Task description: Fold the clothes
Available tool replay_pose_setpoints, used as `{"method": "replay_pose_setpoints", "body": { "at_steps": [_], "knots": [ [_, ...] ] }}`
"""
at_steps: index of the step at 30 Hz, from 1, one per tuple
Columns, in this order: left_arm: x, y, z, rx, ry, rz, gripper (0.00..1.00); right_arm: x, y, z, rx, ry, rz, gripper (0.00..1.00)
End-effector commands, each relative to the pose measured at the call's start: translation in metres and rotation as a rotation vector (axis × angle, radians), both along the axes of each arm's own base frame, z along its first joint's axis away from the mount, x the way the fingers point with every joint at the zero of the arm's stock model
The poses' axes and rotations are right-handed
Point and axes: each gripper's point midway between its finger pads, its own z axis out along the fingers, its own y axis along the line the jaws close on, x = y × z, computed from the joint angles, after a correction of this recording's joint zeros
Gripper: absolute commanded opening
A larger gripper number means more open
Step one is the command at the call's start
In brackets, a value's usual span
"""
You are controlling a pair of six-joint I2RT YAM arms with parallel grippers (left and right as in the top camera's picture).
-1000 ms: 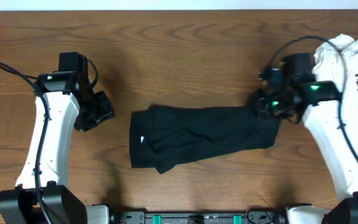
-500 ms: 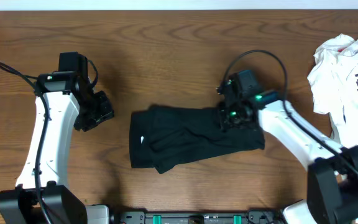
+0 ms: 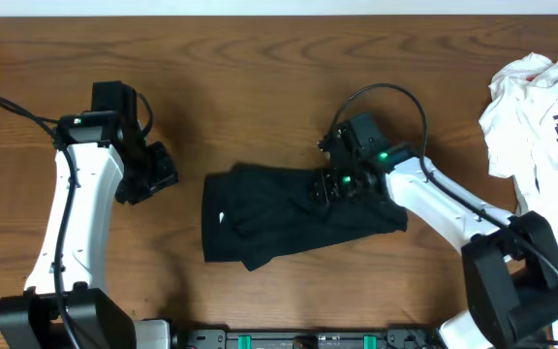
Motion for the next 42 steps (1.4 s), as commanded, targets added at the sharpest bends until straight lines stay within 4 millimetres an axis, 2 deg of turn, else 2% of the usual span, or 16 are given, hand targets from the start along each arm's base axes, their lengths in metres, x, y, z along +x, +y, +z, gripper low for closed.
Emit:
{"method": "replay_pose_setpoints", "body": {
  "at_steps": [1, 9, 14, 15, 19, 21, 28, 32, 35, 37, 39, 42],
  "knots": [
    [0.0, 0.002, 0.003, 0.007, -0.009, -0.005, 0.44, -0.008, 0.023, 0.043, 0.273, -0.037, 0.196, 0.47],
    [0.0, 0.002, 0.002, 0.007, -0.007, -0.005, 0.44, 0.014, -0.031, 0.061, 0.23, -0.077, 0.051, 0.45],
    [0.0, 0.002, 0.002, 0.007, -0.009, -0.005, 0.44, 0.013, -0.066, 0.041, 0.037, -0.05, -0.028, 0.39],
    [0.0, 0.002, 0.002, 0.007, -0.009, -0.005, 0.44, 0.011, -0.072, 0.035, -0.007, -0.038, -0.035, 0.35],
    [0.0, 0.002, 0.002, 0.006, -0.009, -0.005, 0.44, -0.003, -0.084, 0.018, -0.114, -0.002, -0.032, 0.22],
    [0.0, 0.002, 0.002, 0.007, -0.009, -0.005, 0.44, -0.01, -0.086, 0.007, -0.155, 0.006, -0.027, 0.2],
    [0.0, 0.002, 0.002, 0.007, -0.009, -0.005, 0.44, -0.037, -0.074, -0.022, -0.159, 0.05, -0.013, 0.17],
    [0.0, 0.002, 0.002, 0.007, -0.009, -0.005, 0.44, -0.058, -0.056, -0.027, -0.102, 0.093, 0.04, 0.17],
    [0.0, 0.002, 0.002, 0.007, -0.009, -0.005, 0.44, -0.069, -0.039, -0.02, -0.028, 0.123, 0.086, 0.16],
    [0.0, 0.002, 0.002, 0.007, -0.009, -0.005, 0.44, -0.07, -0.029, -0.011, 0.033, 0.131, 0.102, 0.15],
    [0.0, 0.002, 0.002, 0.006, -0.009, -0.005, 0.44, -0.065, -0.022, -0.001, 0.078, 0.117, 0.115, 0.14],
    [0.0, 0.002, 0.002, 0.007, -0.009, -0.005, 0.44, -0.046, -0.014, 0.021, 0.117, 0.05, 0.121, 0.14]
  ]
}}
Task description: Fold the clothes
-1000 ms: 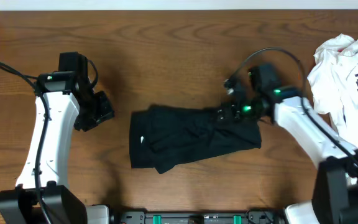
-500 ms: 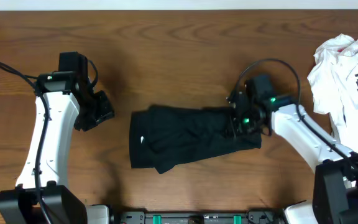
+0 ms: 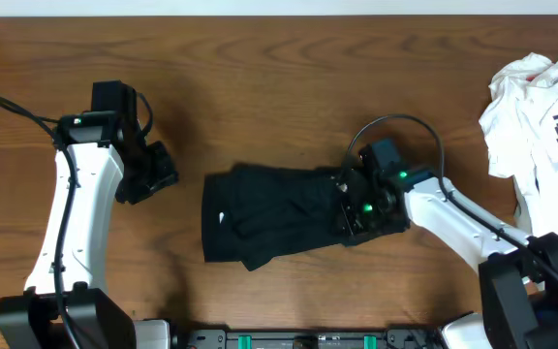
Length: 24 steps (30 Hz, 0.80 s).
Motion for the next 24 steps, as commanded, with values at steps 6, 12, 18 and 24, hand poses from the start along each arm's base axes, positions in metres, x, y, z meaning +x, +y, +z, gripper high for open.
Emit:
{"method": "replay_pose_setpoints", "body": {
  "at_steps": [6, 12, 18, 24],
  "knots": [
    [-0.001, 0.002, 0.002, 0.006, -0.006, -0.004, 0.44, 0.065, 0.021, 0.056, 0.057, -0.215, -0.071, 0.24],
    [0.0, 0.002, 0.002, 0.006, -0.009, -0.004, 0.44, 0.074, 0.027, 0.051, -0.04, -0.303, -0.092, 0.33],
    [0.0, 0.002, 0.002, 0.006, -0.008, -0.004, 0.44, 0.081, 0.027, 0.044, -0.209, -0.421, -0.122, 0.54],
    [0.0, 0.002, 0.002, 0.006, -0.008, -0.004, 0.45, 0.079, 0.041, 0.037, -0.272, -0.492, -0.08, 0.63]
  ]
}}
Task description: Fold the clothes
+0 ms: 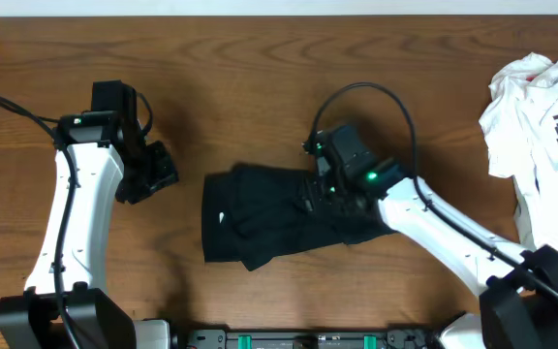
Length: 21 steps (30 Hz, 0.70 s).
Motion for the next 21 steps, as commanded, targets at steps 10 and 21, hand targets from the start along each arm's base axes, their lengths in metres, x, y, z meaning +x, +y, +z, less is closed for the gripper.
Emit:
{"method": "replay_pose_setpoints", "body": {
  "at_steps": [10, 21],
  "knots": [
    [-0.001, 0.002, 0.002, 0.006, -0.005, -0.004, 0.44, 0.017, -0.002, -0.037, -0.242, -0.131, -0.044, 0.67],
    [-0.002, 0.001, 0.002, 0.005, -0.002, -0.005, 0.44, 0.029, 0.001, -0.041, -0.251, -0.164, -0.067, 0.27]
  ]
}}
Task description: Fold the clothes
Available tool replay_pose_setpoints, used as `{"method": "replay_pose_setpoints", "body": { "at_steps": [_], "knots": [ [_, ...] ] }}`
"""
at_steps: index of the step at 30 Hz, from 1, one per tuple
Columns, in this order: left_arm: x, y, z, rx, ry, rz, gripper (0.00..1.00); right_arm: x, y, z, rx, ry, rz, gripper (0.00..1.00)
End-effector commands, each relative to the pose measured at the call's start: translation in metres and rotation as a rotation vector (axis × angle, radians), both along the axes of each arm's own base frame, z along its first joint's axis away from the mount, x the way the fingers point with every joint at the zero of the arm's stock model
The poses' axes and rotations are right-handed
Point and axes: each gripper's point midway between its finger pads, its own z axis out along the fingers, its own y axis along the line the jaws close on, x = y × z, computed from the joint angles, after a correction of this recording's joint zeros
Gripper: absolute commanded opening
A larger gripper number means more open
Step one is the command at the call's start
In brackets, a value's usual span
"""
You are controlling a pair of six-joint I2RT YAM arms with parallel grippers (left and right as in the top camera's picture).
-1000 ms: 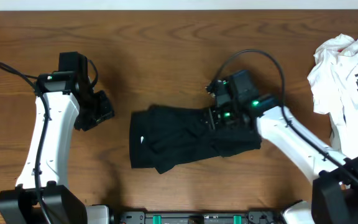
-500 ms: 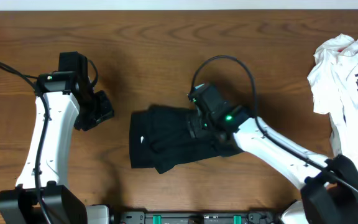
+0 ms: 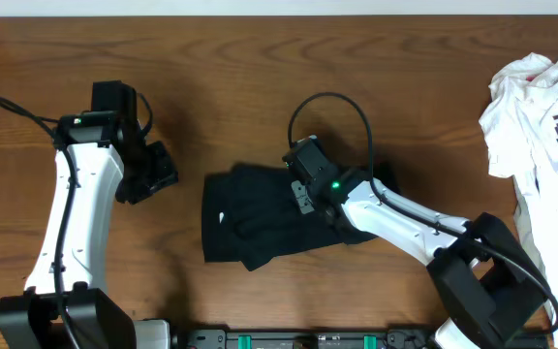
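A black garment (image 3: 245, 221) lies partly folded in the middle of the wooden table. My right gripper (image 3: 300, 197) is low over the garment's middle. It appears shut on a fold of the cloth, though the wrist hides the fingers. The garment's right part is bunched under the right arm. My left gripper (image 3: 159, 177) hovers over bare wood to the left of the garment, open and holding nothing.
A heap of white clothes (image 3: 536, 107) lies at the table's right edge, running down toward the front. The right arm's cable (image 3: 332, 97) loops above the garment. Dark equipment lines the front edge (image 3: 298, 339).
My right gripper has moved a little to the left over the black garment, and the cloth's right side has drawn in with it. The left arm has not moved.
My right gripper first sat on the garment's right-centre. It was then at the garment's right edge, then back over the middle with the right side pulled inward, and now it is further left. The left arm stayed still throughout.
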Motion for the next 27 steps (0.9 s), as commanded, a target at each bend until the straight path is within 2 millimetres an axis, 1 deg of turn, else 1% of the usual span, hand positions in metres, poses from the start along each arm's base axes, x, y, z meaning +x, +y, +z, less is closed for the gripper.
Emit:
{"method": "replay_pose_setpoints", "body": {
  "at_steps": [1, 3, 5, 10, 11, 12, 15, 16, 17, 18, 19, 20, 22, 27],
  "knots": [
    [-0.001, 0.002, 0.002, 0.006, -0.003, -0.005, 0.45, 0.01, 0.007, 0.011, 0.012, -0.039, -0.012, 0.22],
    [-0.001, 0.002, 0.002, 0.006, -0.003, -0.005, 0.44, 0.013, 0.011, 0.017, 0.024, -0.048, -0.019, 0.13],
    [-0.001, 0.002, 0.002, 0.006, -0.003, -0.005, 0.44, 0.017, 0.014, 0.023, 0.036, -0.057, -0.025, 0.09],
    [-0.001, 0.002, 0.002, 0.006, -0.003, -0.005, 0.45, 0.028, 0.017, 0.033, 0.048, -0.102, -0.048, 0.09],
    [-0.002, 0.002, 0.002, 0.006, -0.002, -0.005, 0.45, 0.029, 0.018, 0.034, 0.054, -0.107, -0.048, 0.11],
    [-0.001, 0.002, 0.002, 0.006, -0.003, -0.005, 0.45, 0.029, 0.018, 0.034, 0.055, -0.108, -0.048, 0.17],
    [-0.001, 0.002, 0.002, 0.006, -0.003, -0.005, 0.45, 0.027, 0.018, 0.033, 0.056, -0.1, -0.045, 0.27],
    [-0.001, 0.002, 0.002, 0.006, -0.003, -0.005, 0.44, 0.026, 0.019, 0.032, 0.058, -0.095, -0.042, 0.36],
    [-0.001, 0.002, 0.002, 0.006, -0.003, -0.005, 0.45, 0.026, 0.019, 0.032, 0.061, -0.092, -0.039, 0.42],
    [-0.001, 0.002, 0.002, 0.006, -0.003, -0.005, 0.44, 0.025, 0.02, 0.032, 0.065, -0.089, -0.037, 0.52],
    [-0.001, 0.002, 0.002, 0.006, -0.003, -0.005, 0.44, 0.026, 0.02, 0.032, 0.065, -0.09, -0.037, 0.57],
    [-0.001, 0.002, 0.002, 0.006, -0.003, -0.005, 0.45, 0.026, 0.02, 0.033, 0.061, -0.093, -0.032, 0.59],
    [-0.002, 0.002, 0.002, 0.006, -0.002, -0.005, 0.44, 0.028, 0.014, 0.041, 0.05, -0.099, -0.042, 0.63],
    [-0.003, 0.001, 0.0, 0.005, 0.006, -0.005, 0.45, 0.031, -0.02, 0.09, 0.129, -0.069, -0.128, 0.66]
  ]
}}
